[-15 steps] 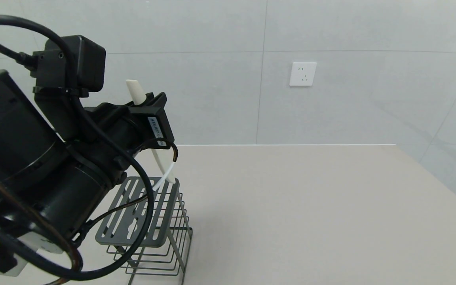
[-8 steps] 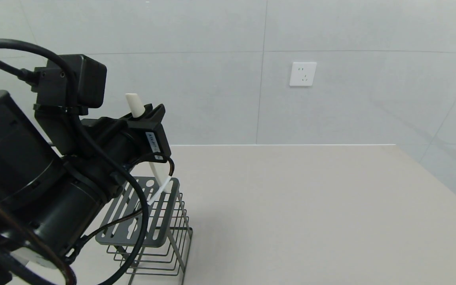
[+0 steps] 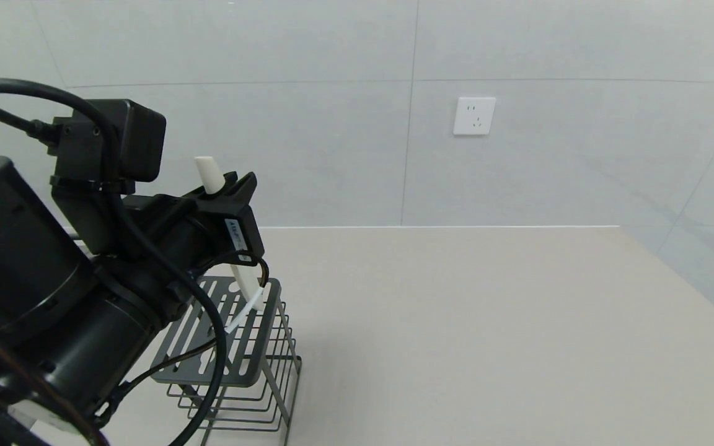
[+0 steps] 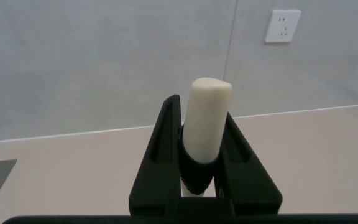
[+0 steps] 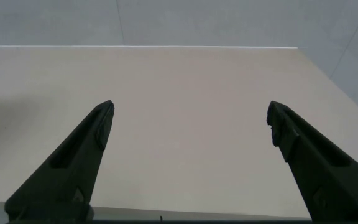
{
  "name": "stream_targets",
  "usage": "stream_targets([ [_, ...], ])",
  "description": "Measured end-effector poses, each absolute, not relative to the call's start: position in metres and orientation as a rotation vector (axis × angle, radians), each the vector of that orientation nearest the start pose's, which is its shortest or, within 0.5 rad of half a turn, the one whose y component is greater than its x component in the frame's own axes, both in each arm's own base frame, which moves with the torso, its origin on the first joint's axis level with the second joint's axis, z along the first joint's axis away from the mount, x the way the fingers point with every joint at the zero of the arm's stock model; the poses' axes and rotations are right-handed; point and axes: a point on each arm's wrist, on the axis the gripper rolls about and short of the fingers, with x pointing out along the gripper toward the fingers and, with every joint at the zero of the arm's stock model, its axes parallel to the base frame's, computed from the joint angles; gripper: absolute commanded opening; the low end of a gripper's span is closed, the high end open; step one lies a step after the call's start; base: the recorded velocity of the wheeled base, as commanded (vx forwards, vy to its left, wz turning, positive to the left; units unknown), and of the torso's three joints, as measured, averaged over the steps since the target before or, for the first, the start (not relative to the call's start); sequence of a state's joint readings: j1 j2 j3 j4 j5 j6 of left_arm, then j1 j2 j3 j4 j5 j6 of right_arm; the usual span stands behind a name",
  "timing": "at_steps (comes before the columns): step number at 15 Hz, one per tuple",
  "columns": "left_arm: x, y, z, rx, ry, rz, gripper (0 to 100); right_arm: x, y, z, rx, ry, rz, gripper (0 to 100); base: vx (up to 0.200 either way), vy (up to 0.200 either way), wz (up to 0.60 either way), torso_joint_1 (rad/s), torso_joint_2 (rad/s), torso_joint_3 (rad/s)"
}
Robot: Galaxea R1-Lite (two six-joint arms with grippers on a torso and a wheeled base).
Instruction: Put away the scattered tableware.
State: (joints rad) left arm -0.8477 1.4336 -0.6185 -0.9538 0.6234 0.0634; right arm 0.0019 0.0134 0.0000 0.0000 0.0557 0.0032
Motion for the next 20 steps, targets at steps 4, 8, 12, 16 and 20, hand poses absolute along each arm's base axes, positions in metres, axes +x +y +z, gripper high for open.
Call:
stream_targets([
  [4, 0.162, -0.164, 0.235, -0.029, -0.109, -0.222, 0, -0.022, 0.001, 0.076, 0.004, 0.013, 0.058, 100, 0.000, 0.000, 0.00, 0.000, 0.00, 0.000],
  [8, 0.162, -0.164, 0.232, -0.022, -0.102, -0.240, 0, -0.022, 0.001, 0.076, 0.004, 0.013, 0.057, 100, 0.000, 0.000, 0.00, 0.000, 0.00, 0.000],
  [12, 0.164, -0.167, 0.219, 0.004, -0.065, -0.260, 0, -0.022, 0.001, 0.076, 0.003, 0.014, 0.057, 100, 0.000, 0.000, 0.00, 0.000, 0.00, 0.000],
  [16, 0.165, -0.165, 0.206, 0.029, -0.036, -0.271, 0, -0.022, 0.001, 0.076, 0.004, 0.014, 0.058, 100, 0.000, 0.000, 0.00, 0.000, 0.00, 0.000],
  [20, 0.164, -0.164, 0.198, 0.026, -0.008, -0.284, 0, -0.022, 0.001, 0.076, 0.003, 0.014, 0.058, 100, 0.000, 0.000, 0.00, 0.000, 0.00, 0.000],
])
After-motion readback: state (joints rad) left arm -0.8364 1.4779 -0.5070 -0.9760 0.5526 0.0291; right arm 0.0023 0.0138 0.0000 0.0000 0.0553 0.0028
